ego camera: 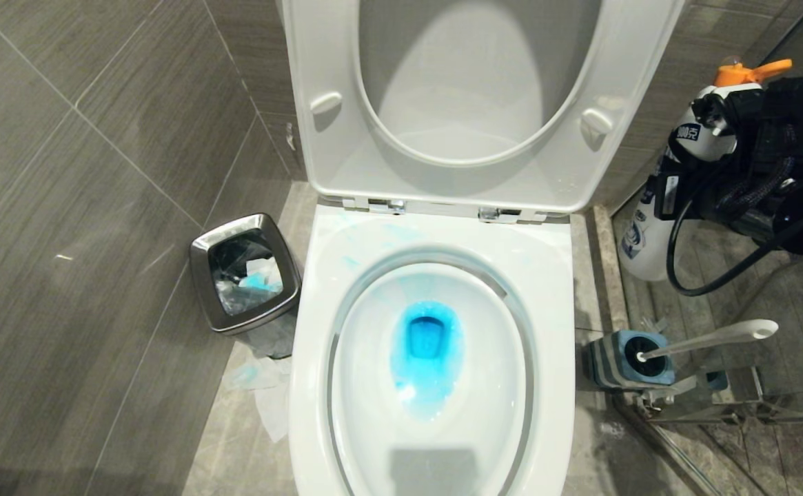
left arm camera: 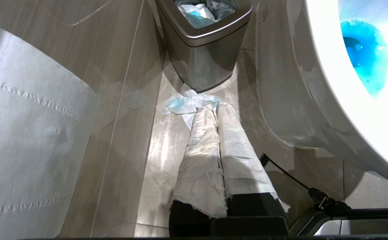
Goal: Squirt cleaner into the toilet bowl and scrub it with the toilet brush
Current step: Place the cleaning agent on the floor
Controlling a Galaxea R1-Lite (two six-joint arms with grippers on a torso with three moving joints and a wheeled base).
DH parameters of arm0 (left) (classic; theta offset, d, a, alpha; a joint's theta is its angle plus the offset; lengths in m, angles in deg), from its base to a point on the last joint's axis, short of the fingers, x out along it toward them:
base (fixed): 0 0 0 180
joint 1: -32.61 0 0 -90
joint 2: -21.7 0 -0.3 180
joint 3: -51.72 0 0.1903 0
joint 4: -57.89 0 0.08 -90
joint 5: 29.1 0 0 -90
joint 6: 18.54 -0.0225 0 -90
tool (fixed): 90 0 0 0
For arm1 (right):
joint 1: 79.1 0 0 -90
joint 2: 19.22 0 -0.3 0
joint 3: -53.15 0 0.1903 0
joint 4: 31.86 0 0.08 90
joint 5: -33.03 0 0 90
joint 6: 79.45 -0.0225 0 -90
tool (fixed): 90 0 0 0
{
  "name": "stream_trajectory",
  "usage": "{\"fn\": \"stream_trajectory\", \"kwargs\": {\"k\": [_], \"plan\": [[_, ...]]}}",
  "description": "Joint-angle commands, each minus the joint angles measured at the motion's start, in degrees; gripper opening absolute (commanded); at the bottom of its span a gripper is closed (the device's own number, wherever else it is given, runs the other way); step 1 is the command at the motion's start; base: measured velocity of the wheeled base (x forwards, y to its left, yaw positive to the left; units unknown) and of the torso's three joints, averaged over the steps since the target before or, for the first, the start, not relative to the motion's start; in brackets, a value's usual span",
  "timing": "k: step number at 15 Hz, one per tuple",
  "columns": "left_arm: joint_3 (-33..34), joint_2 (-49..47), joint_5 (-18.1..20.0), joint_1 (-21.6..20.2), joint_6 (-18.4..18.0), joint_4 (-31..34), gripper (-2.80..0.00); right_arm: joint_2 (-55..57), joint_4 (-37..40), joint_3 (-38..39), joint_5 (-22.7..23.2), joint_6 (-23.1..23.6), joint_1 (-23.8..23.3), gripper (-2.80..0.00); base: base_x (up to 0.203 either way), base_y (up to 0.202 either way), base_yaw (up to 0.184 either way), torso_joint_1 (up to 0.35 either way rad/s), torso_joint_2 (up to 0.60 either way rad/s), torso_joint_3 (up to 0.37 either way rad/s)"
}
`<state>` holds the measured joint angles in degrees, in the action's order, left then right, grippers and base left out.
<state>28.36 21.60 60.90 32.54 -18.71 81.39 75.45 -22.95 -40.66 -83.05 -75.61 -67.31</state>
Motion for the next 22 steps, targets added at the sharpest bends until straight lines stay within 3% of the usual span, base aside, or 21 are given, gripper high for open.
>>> {"fn": "stream_trajectory", "kwargs": {"k": [1, 3, 9, 12, 16, 22], "plan": [[0.0, 0.01, 0.0, -0.07, -0.3, -0.05, -2.8, 0.51, -0.22, 1.16, -0.2, -0.26, -0.1, -2.8, 0.0, 0.0, 0.0, 0.0, 0.0, 0.0], [0.0, 0.01, 0.0, -0.01, -0.45, -0.05, -2.8, 1.45, -0.74, 2.44, -0.2, -1.35, -0.1, -2.8, 0.0, 0.0, 0.0, 0.0, 0.0, 0.0], [0.0, 0.01, 0.0, -0.01, -0.01, -0.05, -2.8, 9.52, -19.92, 11.63, -0.05, -1.13, -0.01, -2.8, 0.0, 0.0, 0.0, 0.002, 0.0, -0.087], [0.0, 0.01, 0.0, -0.01, -0.01, -0.05, -2.8, 14.85, -26.33, 11.9, 0.15, -1.16, -0.01, -2.8, 0.0, 0.0, 0.0, 0.003, 0.0, -0.194], [0.0, 0.01, 0.0, -0.01, -0.01, -0.05, -2.8, 19.05, -32.85, 11.33, 2.57, 2.23, -0.09, -2.8, 0.0, 0.0, 0.0, 0.005, 0.0, -0.183], [0.0, 0.01, -0.09, -0.01, 0.07, -0.05, -2.8, 23.95, -38.48, 9.5, 4.67, 4.76, -2.35, -2.8, 0.0, 0.0, 0.0, 0.003, 0.0, -0.022]]}}
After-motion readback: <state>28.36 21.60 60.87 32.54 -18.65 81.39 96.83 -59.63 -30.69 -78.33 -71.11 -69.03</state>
